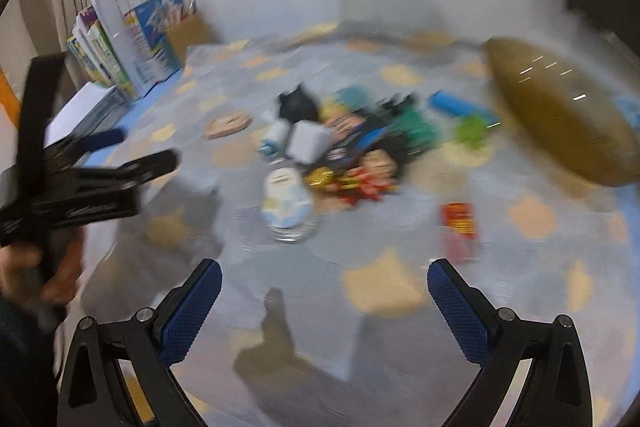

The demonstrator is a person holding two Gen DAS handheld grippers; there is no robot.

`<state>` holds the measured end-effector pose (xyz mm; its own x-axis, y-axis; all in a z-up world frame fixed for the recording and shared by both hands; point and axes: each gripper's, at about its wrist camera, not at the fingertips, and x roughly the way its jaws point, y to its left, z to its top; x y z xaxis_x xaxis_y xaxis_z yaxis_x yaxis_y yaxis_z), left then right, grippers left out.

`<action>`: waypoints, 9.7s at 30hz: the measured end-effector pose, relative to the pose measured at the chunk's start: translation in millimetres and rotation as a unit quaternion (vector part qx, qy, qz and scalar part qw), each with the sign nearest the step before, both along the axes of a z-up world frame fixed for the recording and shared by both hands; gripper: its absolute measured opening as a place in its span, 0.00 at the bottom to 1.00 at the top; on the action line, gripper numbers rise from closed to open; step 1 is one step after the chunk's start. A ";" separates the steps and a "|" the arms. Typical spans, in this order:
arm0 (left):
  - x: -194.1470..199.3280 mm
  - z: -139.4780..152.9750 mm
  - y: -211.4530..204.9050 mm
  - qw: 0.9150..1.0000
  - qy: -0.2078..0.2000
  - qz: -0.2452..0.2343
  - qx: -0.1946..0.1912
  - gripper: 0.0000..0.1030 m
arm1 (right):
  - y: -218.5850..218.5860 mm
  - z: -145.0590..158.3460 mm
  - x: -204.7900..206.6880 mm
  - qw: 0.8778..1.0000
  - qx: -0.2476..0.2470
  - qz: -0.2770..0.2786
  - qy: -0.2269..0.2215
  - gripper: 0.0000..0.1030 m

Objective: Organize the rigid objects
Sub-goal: 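Grasp the pink soap dish with left tool while right tool grasps clear round container, then carry both items to the amber bowl and open both tools to drop them, then grasp the black-and-white cartoon figure with the left tool, then grasp the clear plastic cup with the right tool while left tool holds the figure, then carry the cup and figure toward the amber bowl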

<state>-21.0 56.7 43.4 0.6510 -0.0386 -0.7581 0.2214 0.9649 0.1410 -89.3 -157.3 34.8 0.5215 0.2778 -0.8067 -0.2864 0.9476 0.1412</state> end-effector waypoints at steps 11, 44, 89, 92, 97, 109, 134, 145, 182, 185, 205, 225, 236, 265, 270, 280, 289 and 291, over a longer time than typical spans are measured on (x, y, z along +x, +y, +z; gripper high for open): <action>66.9 -28.1 -3.3 0.995 0.057 -0.080 -0.004 0.92 | 43.9 -34.9 39.6 0.998 -0.062 -0.007 0.026 0.76; -39.9 -13.2 -98.7 0.984 0.131 -0.050 -0.108 0.49 | -92.3 -43.2 -35.1 0.997 -0.021 -0.074 0.002 0.48; 112.0 56.4 -323.8 0.969 0.097 -0.172 -0.146 0.54 | -240.8 45.8 83.8 0.980 -0.018 -0.197 -0.004 0.50; 108.8 67.2 -300.7 0.971 0.086 -0.145 -0.167 0.72 | -252.1 56.0 74.7 0.977 -0.010 -0.209 -0.027 0.55; 80.8 93.9 -238.3 0.972 0.054 -0.112 -0.200 0.72 | -266.1 69.3 38.1 0.971 0.034 -0.228 -0.056 0.62; -12.9 66.9 -99.1 0.984 0.032 0.042 -0.173 0.81 | -195.0 40.3 0.6 0.980 0.029 -0.174 -0.094 0.62; -20.2 -19.8 -55.2 0.972 0.096 0.147 -0.155 0.83 | -202.9 -32.1 21.3 0.977 0.012 -0.206 -0.055 0.79; -21.1 -20.0 -56.2 0.972 0.097 0.145 -0.156 0.85 | -198.6 -31.4 23.0 0.978 0.004 -0.198 -0.060 0.80; 90.3 -19.4 -85.8 0.966 0.131 0.006 -0.222 0.32 | -174.1 -32.2 -25.7 0.983 0.111 -0.145 0.030 0.80; 83.7 -14.3 -88.8 0.973 0.115 0.007 -0.198 0.32 | -175.2 -34.9 -22.8 0.976 0.158 -0.140 0.050 0.80; -25.9 11.5 -52.3 0.963 0.074 0.045 -0.254 0.32 | -91.9 -28.0 -14.6 0.998 0.046 -0.039 0.000 0.41; -31.0 -8.7 -56.6 0.972 0.099 0.063 -0.204 0.39 | -81.5 -40.7 -29.5 0.999 0.035 -0.019 -0.015 0.39; -19.1 -10.2 -67.4 0.971 0.108 0.077 -0.196 0.36 | -86.8 -38.7 -35.8 0.998 0.055 -0.015 -0.022 0.39; 45.9 23.0 -246.4 0.966 0.133 -0.149 -0.165 0.74 | -251.3 36.5 -5.4 0.970 0.117 -0.186 -0.103 0.39; 70.1 3.3 -286.9 0.974 0.123 -0.147 -0.117 0.70 | -256.2 19.9 -7.2 0.972 0.121 -0.185 -0.083 0.39; 58.9 38.2 -259.5 0.972 0.080 -0.115 -0.189 0.03 | -257.7 53.9 -8.3 0.971 0.105 -0.162 -0.142 0.39; 73.5 111.5 -263.9 0.963 -0.003 -0.142 -0.228 0.07 | -269.8 84.8 30.4 0.962 0.101 -0.179 -0.181 0.39; 77.9 100.7 -259.0 0.964 0.021 -0.140 -0.227 0.14 | -272.3 80.5 33.6 0.963 0.105 -0.182 -0.171 0.39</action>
<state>57.0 -202.4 144.1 0.5357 -0.5415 -0.6479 0.4780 0.8270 -0.2960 -55.7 -429.6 115.3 0.8399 0.1642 -0.5174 -0.0039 0.9550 0.2967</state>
